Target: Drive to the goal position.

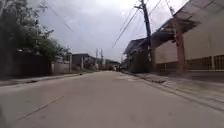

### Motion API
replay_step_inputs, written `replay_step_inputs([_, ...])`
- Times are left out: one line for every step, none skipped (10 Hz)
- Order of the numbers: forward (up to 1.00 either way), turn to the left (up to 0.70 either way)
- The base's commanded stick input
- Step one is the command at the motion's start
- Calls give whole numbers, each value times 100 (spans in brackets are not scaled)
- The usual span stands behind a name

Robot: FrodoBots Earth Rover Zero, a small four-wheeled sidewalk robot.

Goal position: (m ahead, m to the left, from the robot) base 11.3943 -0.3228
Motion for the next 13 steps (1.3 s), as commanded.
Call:
replay_step_inputs([50,0])
replay_step_inputs([50,0])
replay_step_inputs([50,0])
replay_step_inputs([50,0])
replay_step_inputs([50,-15])
replay_step_inputs([50,-46])
replay_step_inputs([50,-50])
replay_step_inputs([50,-50])
replay_step_inputs([50,-17])
replay_step_inputs([50,0])
replay_step_inputs([50,0])
replay_step_inputs([50,0])
replay_step_inputs([50,0])
